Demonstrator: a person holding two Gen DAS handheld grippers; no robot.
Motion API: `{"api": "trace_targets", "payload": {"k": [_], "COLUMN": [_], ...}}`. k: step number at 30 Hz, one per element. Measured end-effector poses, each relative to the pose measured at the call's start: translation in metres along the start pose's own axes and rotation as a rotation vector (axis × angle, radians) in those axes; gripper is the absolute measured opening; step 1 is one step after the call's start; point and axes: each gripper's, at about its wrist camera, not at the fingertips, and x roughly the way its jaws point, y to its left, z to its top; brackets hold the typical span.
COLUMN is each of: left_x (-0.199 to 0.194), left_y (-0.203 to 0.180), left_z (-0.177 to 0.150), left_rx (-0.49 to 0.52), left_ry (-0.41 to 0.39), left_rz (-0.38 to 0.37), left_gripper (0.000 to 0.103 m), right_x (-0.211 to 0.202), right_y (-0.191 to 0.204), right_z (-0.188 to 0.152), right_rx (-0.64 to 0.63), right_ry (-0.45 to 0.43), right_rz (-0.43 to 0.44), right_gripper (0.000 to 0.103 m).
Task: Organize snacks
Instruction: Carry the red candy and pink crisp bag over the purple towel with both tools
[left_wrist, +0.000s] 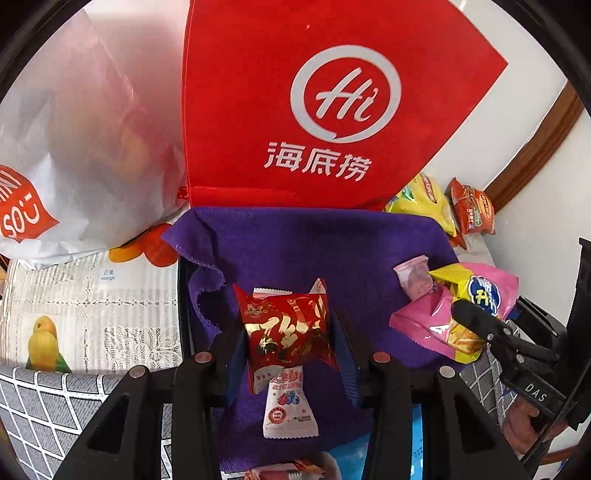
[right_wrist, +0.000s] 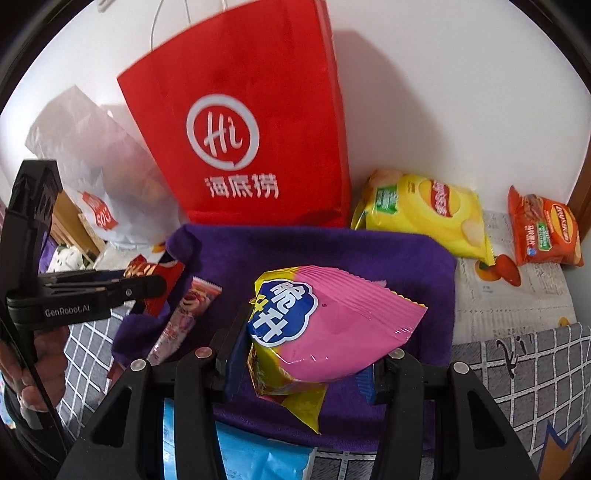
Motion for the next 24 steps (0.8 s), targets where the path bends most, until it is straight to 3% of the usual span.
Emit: {"api": "trace_targets", "payload": {"k": [24], "left_x": [0.029], "left_y": [-0.003], "left_z": [-0.003], "left_rx": [0.008], "left_ry": [0.051], "left_rz": [0.018], "left_gripper": [0.041], "right_x": [0.026], "right_y": [0.009], "right_z": [-0.009], "right_rx": [-0.059], "right_ry": [0.100], "right_rz": [-0.002], "right_gripper": [0.049]}}
